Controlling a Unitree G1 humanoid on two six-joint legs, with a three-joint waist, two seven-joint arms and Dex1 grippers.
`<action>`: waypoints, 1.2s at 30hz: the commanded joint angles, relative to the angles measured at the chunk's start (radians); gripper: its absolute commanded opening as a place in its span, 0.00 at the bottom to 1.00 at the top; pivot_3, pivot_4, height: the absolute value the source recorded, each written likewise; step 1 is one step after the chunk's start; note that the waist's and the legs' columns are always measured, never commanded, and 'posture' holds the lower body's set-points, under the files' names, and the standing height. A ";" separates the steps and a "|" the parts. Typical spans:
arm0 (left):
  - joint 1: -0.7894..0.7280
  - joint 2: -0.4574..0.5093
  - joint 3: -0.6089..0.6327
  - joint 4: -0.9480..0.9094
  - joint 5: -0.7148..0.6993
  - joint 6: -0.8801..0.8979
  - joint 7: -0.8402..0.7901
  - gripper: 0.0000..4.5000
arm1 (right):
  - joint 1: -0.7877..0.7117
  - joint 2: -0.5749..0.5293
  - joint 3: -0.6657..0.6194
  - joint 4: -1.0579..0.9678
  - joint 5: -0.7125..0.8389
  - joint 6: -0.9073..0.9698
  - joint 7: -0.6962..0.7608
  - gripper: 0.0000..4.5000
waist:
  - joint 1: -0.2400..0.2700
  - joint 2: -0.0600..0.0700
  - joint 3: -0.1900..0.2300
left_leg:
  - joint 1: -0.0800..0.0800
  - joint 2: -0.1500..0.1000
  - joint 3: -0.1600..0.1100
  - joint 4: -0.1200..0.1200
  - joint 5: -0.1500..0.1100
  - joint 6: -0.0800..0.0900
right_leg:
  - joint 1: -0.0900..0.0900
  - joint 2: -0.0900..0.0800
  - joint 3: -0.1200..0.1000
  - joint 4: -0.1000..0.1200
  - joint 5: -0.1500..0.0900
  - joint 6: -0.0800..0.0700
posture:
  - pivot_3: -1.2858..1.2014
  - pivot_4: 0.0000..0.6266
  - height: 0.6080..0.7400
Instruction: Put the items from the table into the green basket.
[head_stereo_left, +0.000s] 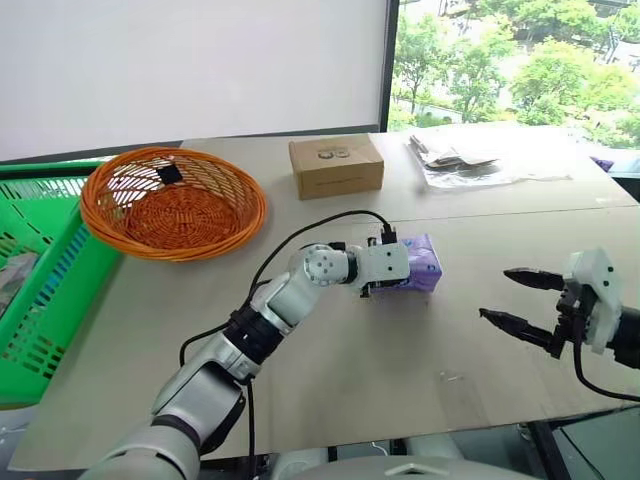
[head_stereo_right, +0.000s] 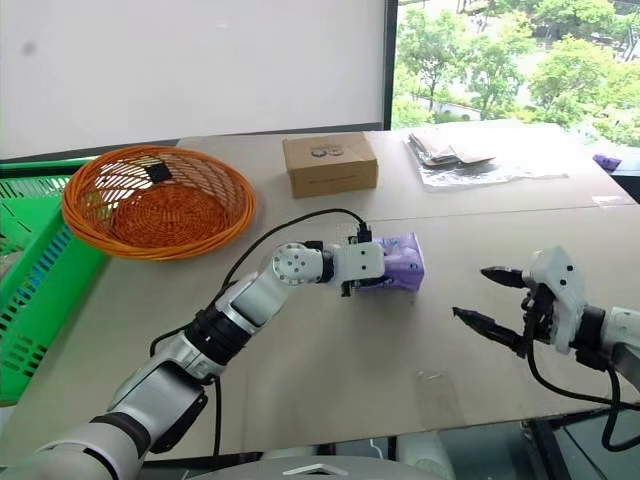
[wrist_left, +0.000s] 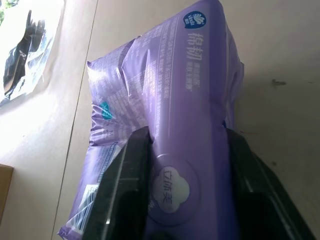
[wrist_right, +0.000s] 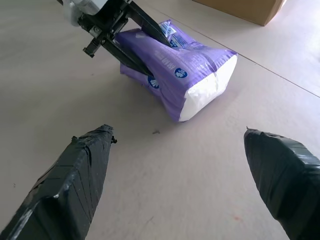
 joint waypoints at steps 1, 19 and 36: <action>0.009 -0.004 0.025 0.022 0.026 0.006 0.024 0.16 | -0.029 -0.003 -0.010 0.002 -0.011 -0.022 0.003 1.00 | 0.001 0.000 0.000 | 0.000 0.000 0.000 0.000 0.000 0.000 | 0.000 0.000 0.000 0.000 0.000 0.000 | 0.50 0.05 1.00; -0.223 0.167 0.529 -0.149 0.019 0.393 0.285 0.15 | -0.455 0.186 0.069 0.015 0.295 -0.005 -0.014 1.00 | 0.011 -0.006 0.011 | -0.004 0.000 -0.002 -0.005 0.000 0.000 | -0.003 0.000 -0.002 -0.002 0.004 0.001 | 0.56 0.04 1.00; 0.017 0.615 0.834 -0.274 0.146 0.630 0.391 0.15 | -0.771 0.314 0.215 0.086 0.406 0.061 -0.028 1.00 | 0.122 -0.010 0.010 | -0.005 0.001 -0.003 -0.009 0.000 0.000 | -0.006 -0.003 -0.005 -0.001 0.005 0.000 | 0.62 0.01 1.00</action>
